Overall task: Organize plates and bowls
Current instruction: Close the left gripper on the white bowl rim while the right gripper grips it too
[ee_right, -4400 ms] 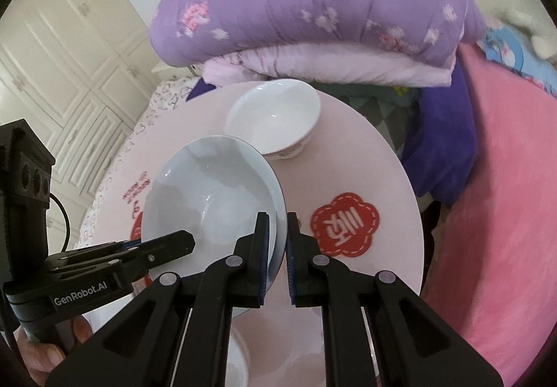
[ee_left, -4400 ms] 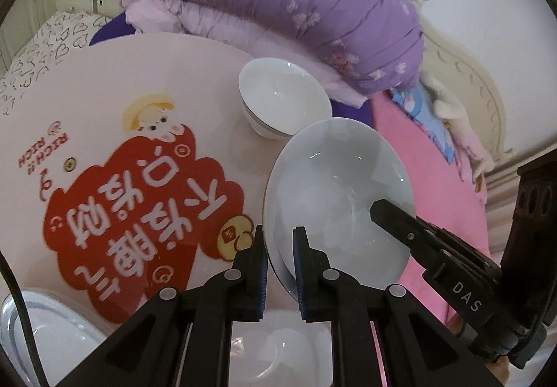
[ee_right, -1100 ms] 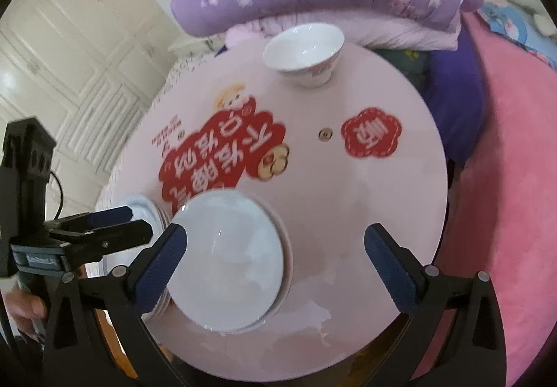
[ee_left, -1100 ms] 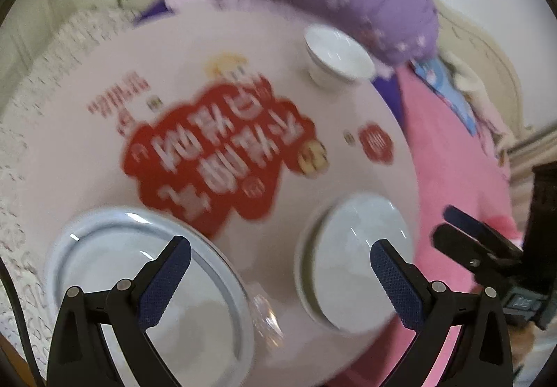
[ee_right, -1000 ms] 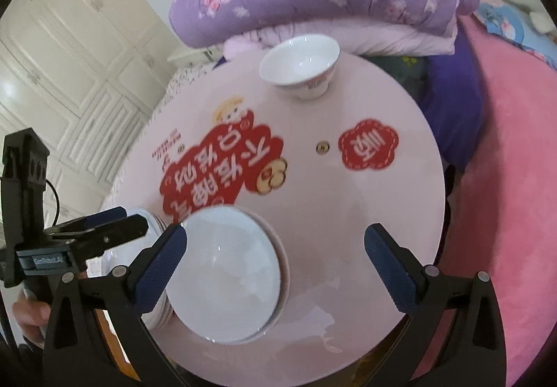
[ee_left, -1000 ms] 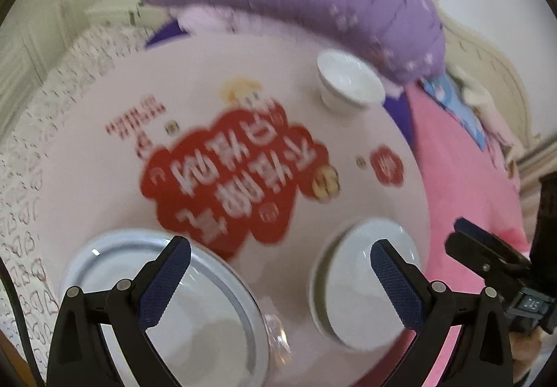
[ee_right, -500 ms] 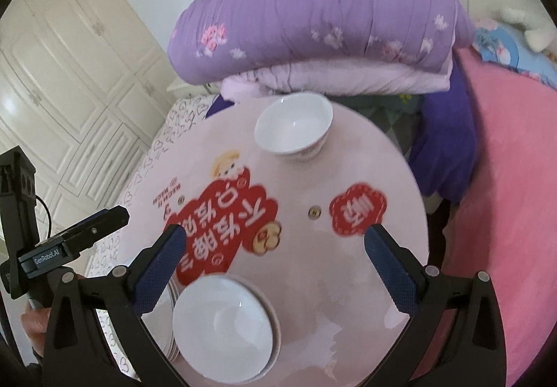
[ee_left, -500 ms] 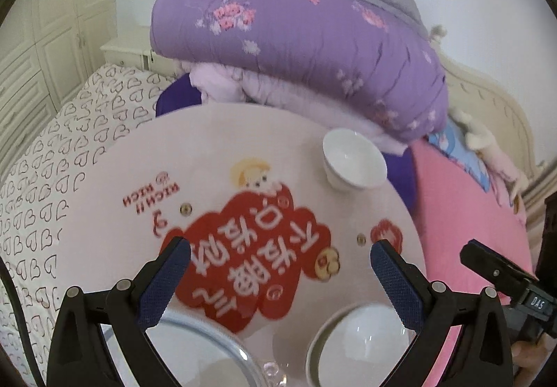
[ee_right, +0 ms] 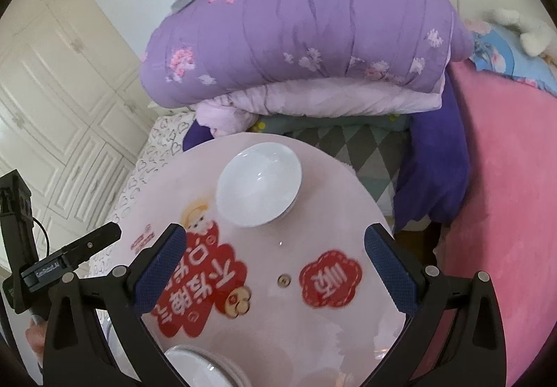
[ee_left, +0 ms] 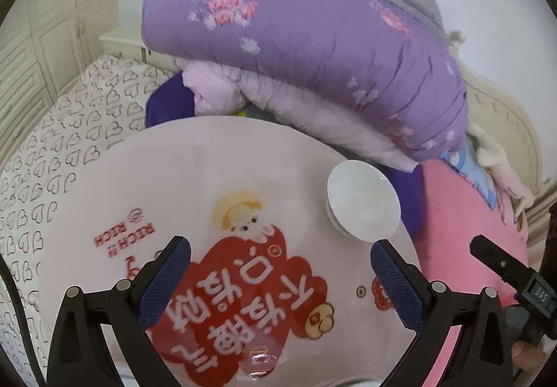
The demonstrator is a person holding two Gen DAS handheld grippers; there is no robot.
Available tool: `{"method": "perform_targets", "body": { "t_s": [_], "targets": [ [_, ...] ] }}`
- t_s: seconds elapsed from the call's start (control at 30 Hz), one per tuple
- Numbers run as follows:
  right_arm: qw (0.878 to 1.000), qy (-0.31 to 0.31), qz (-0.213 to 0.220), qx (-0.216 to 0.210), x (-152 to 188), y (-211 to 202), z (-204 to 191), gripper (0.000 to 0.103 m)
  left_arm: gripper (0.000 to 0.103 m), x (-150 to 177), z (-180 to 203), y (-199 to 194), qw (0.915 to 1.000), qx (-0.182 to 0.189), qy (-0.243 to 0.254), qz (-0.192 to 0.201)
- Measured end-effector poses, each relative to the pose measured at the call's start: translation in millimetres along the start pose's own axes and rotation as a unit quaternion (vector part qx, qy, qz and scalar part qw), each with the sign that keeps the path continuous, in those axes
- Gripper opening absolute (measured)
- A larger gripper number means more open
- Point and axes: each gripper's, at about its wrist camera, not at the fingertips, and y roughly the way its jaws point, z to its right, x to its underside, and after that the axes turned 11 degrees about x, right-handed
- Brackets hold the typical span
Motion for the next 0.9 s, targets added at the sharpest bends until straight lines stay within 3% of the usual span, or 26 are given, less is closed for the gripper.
{"method": "perform_targets", "body": {
  "t_s": [0.5,0.67,0.77,0.87,0.9],
  "targets": [
    [0.998,0.02,-0.056,0.004,-33,86,11,0.103,0.102,-55,4,138,0.9969,-0.005,-0.008,-0.078],
    [0.997,0.02,-0.073,0.009,-35,103,13,0.096,0.098,-64,-4,176,0.9944,0.011,-0.028,-0.101],
    [0.997,0.02,-0.08,0.015,-35,111,14,0.085,0.09,-67,-11,195,0.9919,0.021,-0.04,-0.119],
    [0.996,0.021,-0.092,0.009,-35,119,13,0.072,0.065,-69,-16,216,0.9885,0.034,-0.054,-0.137],
    [0.995,0.019,-0.094,0.007,-34,121,12,0.068,0.052,-68,-17,221,0.9871,0.041,-0.059,-0.144]
  ]
}}
